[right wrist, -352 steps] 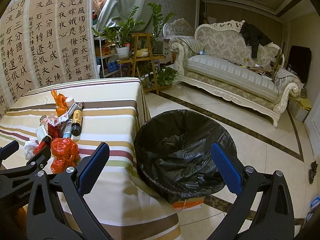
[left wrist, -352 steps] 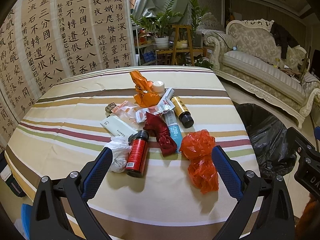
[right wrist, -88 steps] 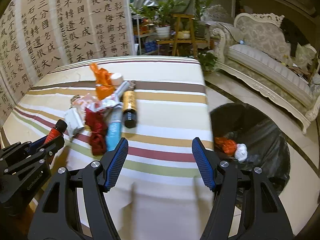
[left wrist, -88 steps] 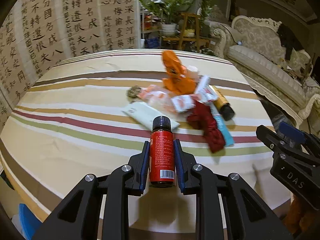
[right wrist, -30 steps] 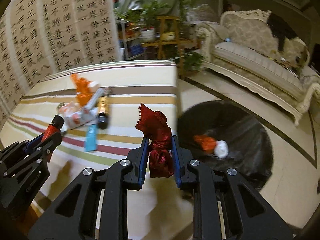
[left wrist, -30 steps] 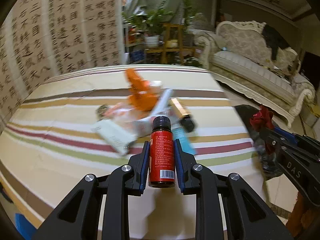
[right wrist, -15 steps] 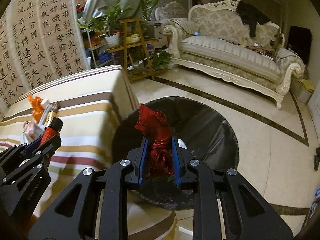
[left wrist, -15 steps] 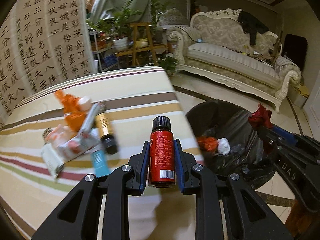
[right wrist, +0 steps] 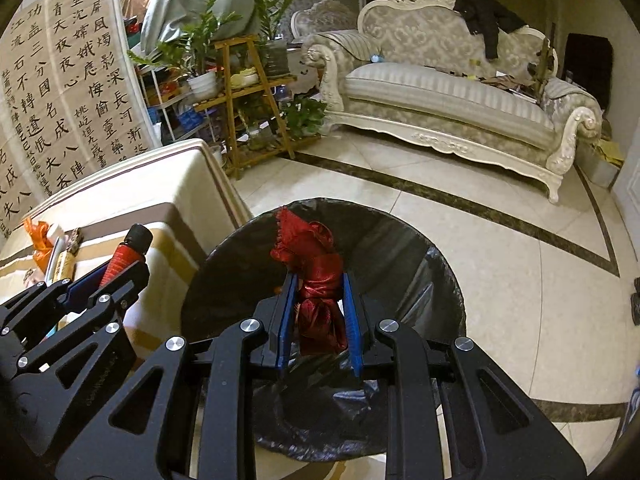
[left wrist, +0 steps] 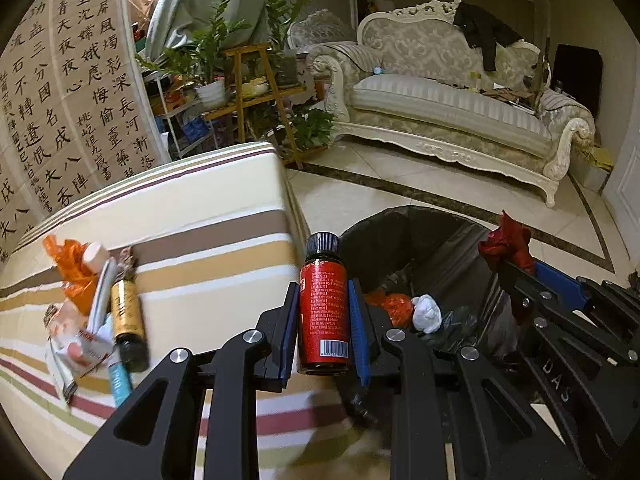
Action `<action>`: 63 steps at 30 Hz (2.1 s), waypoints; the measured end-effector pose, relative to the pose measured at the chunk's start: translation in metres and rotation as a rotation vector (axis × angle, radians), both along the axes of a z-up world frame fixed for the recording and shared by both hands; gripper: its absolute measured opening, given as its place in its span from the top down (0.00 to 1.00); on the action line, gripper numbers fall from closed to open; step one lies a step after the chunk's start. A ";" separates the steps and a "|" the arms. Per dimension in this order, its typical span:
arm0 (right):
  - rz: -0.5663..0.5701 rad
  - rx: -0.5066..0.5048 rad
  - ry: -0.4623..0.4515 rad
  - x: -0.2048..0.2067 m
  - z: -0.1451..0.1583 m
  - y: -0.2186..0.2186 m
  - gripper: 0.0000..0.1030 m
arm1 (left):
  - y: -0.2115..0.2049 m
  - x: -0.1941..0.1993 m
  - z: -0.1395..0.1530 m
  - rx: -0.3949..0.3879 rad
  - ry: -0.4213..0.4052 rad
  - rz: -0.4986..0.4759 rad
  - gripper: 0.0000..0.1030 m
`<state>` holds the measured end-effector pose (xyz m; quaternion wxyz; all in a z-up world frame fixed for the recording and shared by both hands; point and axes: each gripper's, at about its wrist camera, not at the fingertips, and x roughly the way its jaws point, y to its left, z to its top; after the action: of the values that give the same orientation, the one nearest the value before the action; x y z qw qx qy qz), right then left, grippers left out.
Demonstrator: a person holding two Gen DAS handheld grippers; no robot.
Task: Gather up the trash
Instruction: 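Carry the red can and dark red bag over the bin and open both tools, then move both open tools from the bin back to the table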
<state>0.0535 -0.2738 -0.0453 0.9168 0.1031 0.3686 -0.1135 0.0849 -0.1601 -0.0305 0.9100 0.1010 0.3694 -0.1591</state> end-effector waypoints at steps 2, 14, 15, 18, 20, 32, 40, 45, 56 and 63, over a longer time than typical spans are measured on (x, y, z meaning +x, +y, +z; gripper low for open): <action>-0.009 0.007 0.002 0.003 -0.001 -0.004 0.79 | -0.006 0.004 -0.001 0.010 0.003 -0.007 0.76; -0.051 0.027 0.011 0.008 -0.009 -0.023 0.62 | -0.016 0.005 -0.003 0.031 0.000 -0.002 0.50; -0.054 0.024 0.008 0.008 -0.008 -0.023 0.62 | -0.016 0.005 -0.002 0.030 -0.003 -0.002 0.48; -0.057 0.022 0.007 0.007 -0.008 -0.024 0.62 | -0.016 0.005 -0.001 0.028 -0.007 0.001 0.43; -0.059 0.021 0.006 0.006 -0.007 -0.024 0.62 | -0.015 0.005 0.000 0.025 -0.010 0.003 0.39; -0.073 0.025 0.002 0.000 -0.005 -0.024 0.54 | 0.001 0.000 0.007 0.005 -0.015 0.030 0.28; -0.039 0.034 -0.002 -0.006 -0.001 -0.007 0.54 | 0.031 -0.012 0.011 0.005 -0.011 0.074 0.28; 0.009 0.039 -0.001 -0.006 0.001 0.015 0.54 | 0.059 -0.020 0.011 0.010 -0.003 0.122 0.28; 0.132 0.029 0.001 -0.001 0.008 0.076 0.54 | 0.129 -0.032 0.006 0.007 0.018 0.253 0.28; 0.217 0.015 0.006 0.004 0.013 0.118 0.54 | 0.172 -0.040 0.001 0.001 0.037 0.336 0.28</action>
<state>0.0571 -0.1558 -0.0326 0.9218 0.0691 0.3812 -0.0110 0.0453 0.0118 -0.0292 0.9167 0.0352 0.3979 -0.0062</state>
